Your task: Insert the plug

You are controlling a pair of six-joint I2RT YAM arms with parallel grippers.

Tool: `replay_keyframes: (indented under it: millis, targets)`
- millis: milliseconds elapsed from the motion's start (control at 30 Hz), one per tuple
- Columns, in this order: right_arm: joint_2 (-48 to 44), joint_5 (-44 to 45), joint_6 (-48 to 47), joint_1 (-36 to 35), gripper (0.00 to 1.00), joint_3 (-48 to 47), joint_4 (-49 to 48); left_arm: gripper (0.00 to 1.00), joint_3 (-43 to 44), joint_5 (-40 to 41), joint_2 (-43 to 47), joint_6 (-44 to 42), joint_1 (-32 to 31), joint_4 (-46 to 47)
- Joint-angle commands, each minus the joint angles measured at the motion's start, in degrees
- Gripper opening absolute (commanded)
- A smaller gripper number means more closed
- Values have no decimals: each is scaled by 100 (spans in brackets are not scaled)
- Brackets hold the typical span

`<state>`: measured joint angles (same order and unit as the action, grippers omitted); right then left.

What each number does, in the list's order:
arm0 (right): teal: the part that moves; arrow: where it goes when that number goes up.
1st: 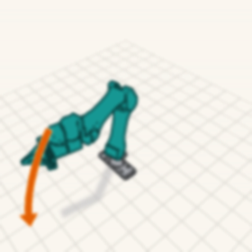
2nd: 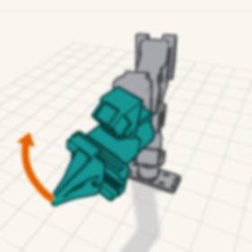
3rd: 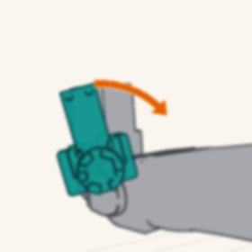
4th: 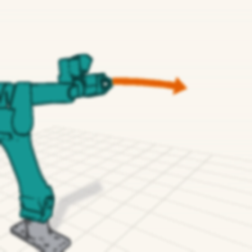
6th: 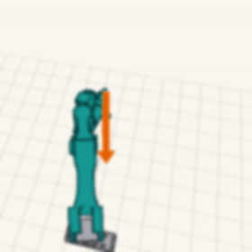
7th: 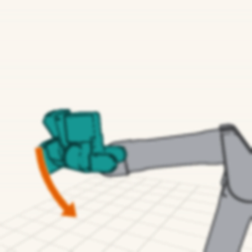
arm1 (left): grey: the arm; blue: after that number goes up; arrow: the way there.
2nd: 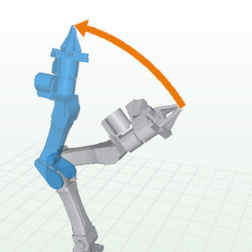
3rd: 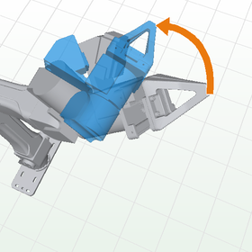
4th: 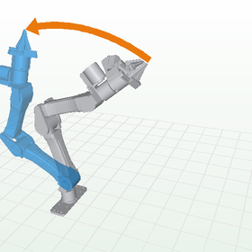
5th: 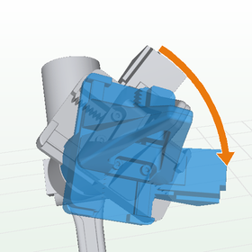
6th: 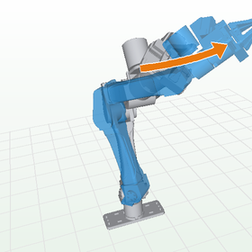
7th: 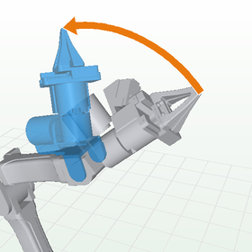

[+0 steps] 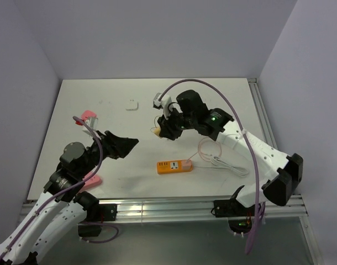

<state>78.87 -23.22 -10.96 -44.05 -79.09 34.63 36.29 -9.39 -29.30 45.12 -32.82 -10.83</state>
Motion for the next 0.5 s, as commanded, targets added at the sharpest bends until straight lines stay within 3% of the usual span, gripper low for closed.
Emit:
replay_keyframes:
  millis: [0, 100, 300, 467]
  targets:
    - [443, 1431, -713, -7, 0, -274, 246, 75, -262, 368, 135, 285, 3, -26]
    - [873, 2189, -960, -7, 0, -256, 211, 70, -656, -45, 214, 628, 3, 308]
    - [1490, 2314, -1023, -358, 0, 51, 228, 65, -1273, -484, 258, 910, -5, 705]
    - [1368, 2428, -846, -709, 0, 411, 438, 62, -1712, -695, 205, 1077, 3, 967]
